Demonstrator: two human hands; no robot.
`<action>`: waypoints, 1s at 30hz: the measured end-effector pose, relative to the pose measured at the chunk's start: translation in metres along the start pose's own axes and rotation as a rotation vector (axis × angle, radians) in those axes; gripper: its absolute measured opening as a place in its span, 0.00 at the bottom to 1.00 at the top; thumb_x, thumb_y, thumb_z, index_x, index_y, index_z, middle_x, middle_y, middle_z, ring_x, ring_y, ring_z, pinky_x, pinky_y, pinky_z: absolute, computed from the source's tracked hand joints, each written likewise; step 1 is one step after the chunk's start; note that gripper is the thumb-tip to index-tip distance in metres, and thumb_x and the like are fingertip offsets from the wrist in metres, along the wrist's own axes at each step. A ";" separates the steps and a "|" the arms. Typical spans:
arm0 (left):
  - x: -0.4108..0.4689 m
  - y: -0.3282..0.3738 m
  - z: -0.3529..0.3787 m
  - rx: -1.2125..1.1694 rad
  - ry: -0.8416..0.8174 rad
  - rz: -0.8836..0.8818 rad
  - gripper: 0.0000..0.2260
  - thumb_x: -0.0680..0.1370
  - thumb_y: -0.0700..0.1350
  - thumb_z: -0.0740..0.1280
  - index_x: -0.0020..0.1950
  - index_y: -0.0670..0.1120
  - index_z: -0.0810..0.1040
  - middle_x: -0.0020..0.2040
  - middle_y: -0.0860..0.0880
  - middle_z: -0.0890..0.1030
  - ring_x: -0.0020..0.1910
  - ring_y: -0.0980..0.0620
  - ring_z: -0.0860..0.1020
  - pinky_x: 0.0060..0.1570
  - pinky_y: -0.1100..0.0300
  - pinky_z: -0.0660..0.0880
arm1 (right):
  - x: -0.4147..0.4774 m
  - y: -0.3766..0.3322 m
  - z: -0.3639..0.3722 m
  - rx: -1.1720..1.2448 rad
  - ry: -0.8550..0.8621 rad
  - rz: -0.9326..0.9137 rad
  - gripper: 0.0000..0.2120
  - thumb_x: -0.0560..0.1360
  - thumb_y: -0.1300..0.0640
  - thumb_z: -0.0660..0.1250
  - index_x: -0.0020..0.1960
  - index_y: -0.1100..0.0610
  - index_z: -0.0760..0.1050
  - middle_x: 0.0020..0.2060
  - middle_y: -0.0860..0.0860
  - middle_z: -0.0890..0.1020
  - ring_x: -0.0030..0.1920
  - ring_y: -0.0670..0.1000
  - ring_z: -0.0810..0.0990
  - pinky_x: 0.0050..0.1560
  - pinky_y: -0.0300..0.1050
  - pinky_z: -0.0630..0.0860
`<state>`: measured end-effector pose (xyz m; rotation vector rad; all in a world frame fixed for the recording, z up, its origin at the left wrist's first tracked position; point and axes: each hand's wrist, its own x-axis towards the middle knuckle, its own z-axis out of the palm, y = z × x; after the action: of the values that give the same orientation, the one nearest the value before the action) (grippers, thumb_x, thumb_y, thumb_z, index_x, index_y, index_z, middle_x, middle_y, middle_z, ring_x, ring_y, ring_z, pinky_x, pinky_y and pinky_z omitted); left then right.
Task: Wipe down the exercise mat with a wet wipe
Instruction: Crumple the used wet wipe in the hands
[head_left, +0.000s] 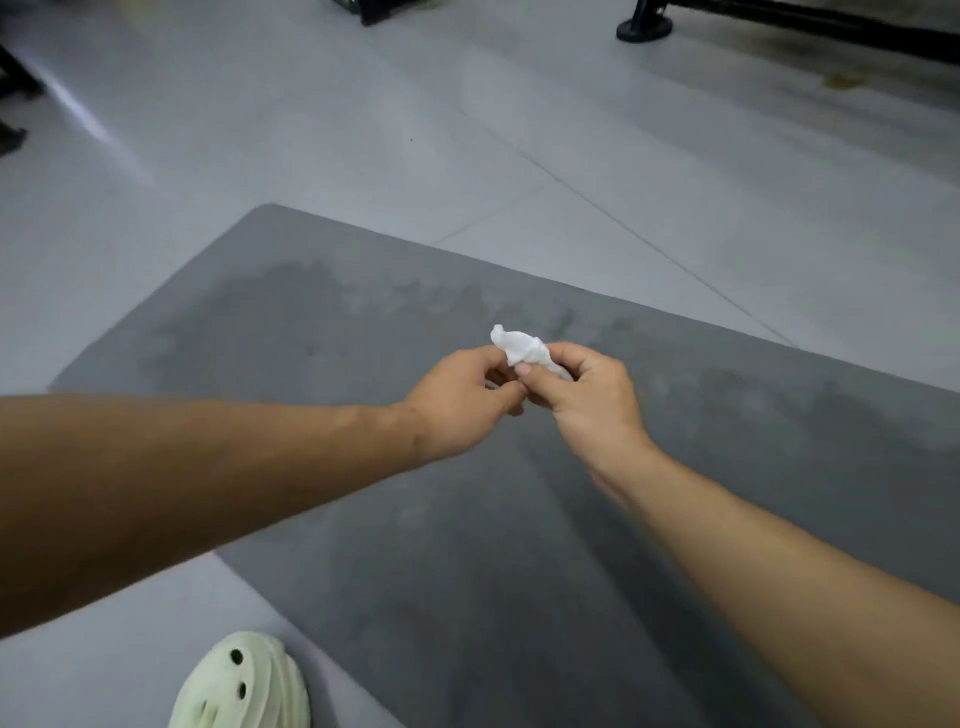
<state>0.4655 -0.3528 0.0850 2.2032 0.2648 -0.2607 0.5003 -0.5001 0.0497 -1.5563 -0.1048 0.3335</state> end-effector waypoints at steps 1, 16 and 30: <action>-0.004 0.004 -0.011 0.003 0.004 -0.009 0.07 0.83 0.45 0.65 0.56 0.47 0.82 0.51 0.53 0.86 0.49 0.58 0.85 0.56 0.49 0.81 | 0.001 -0.006 0.008 0.022 -0.009 0.000 0.02 0.77 0.58 0.74 0.49 0.54 0.85 0.43 0.51 0.88 0.48 0.52 0.87 0.55 0.56 0.83; -0.113 0.017 -0.159 -0.302 0.326 0.061 0.15 0.73 0.35 0.77 0.56 0.49 0.80 0.55 0.58 0.84 0.55 0.60 0.83 0.50 0.65 0.80 | -0.010 -0.116 0.118 -0.100 -0.423 -0.097 0.16 0.77 0.39 0.69 0.45 0.51 0.86 0.33 0.50 0.79 0.33 0.46 0.74 0.35 0.41 0.71; -0.117 -0.084 -0.234 -0.915 0.692 0.036 0.06 0.76 0.32 0.72 0.46 0.42 0.83 0.49 0.43 0.88 0.51 0.47 0.86 0.49 0.61 0.81 | 0.023 -0.136 0.261 0.277 -0.709 0.144 0.16 0.77 0.49 0.69 0.56 0.59 0.84 0.55 0.60 0.86 0.57 0.58 0.85 0.55 0.51 0.84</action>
<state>0.3520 -0.1276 0.1935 1.3069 0.5820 0.5654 0.4704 -0.2405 0.1866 -1.1160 -0.4777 0.9648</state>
